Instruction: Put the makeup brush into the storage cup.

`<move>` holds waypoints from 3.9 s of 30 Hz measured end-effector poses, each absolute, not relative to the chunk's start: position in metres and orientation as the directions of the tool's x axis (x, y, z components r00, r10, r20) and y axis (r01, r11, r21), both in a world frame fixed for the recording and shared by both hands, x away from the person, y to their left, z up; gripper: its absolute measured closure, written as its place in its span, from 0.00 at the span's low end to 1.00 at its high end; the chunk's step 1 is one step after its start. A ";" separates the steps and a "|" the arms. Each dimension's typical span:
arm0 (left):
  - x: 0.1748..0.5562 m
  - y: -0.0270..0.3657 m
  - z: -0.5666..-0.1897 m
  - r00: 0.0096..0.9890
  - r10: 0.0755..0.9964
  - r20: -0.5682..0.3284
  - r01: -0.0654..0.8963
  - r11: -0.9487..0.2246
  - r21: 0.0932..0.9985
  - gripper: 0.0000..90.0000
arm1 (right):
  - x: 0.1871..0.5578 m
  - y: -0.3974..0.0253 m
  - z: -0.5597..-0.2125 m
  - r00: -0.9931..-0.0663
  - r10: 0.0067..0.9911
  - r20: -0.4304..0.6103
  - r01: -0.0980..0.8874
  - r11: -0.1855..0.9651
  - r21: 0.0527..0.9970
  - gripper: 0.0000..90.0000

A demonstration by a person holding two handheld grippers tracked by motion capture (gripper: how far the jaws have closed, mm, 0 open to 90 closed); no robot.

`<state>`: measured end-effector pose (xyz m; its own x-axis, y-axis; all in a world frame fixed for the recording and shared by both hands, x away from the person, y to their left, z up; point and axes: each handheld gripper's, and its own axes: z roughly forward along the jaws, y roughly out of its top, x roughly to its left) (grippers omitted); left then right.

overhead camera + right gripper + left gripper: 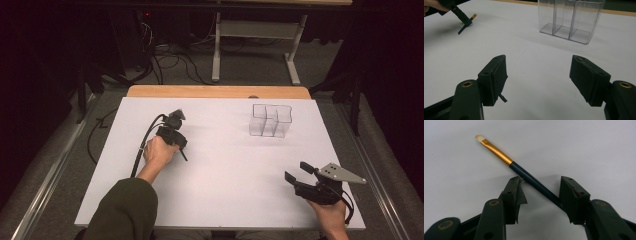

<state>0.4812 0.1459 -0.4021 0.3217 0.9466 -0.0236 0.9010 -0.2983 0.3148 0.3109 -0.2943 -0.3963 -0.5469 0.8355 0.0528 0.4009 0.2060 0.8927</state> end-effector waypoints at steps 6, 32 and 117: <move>0.481 0.149 -0.401 0.344 0.939 -0.023 0.895 -0.320 0.310 0.70 | 0.311 -0.294 -0.397 -0.548 0.835 0.050 0.400 0.209 0.892 0.35; 0.480 0.154 -0.401 0.415 0.909 -0.031 0.870 -0.387 0.306 0.81 | 0.311 -0.294 -0.397 -0.550 0.834 0.044 0.400 0.217 0.891 0.35; 0.439 0.174 -0.364 0.588 0.798 -0.131 0.728 -0.452 0.516 0.92 | 0.311 -0.292 -0.398 -0.554 0.831 0.042 0.404 0.225 0.887 0.35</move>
<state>0.4394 0.1743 -0.3640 0.5881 0.7981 -0.1309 0.7279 -0.4518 0.5158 0.3113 -0.2920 -0.3979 -0.5543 0.8313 0.0419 0.4041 0.2247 0.8867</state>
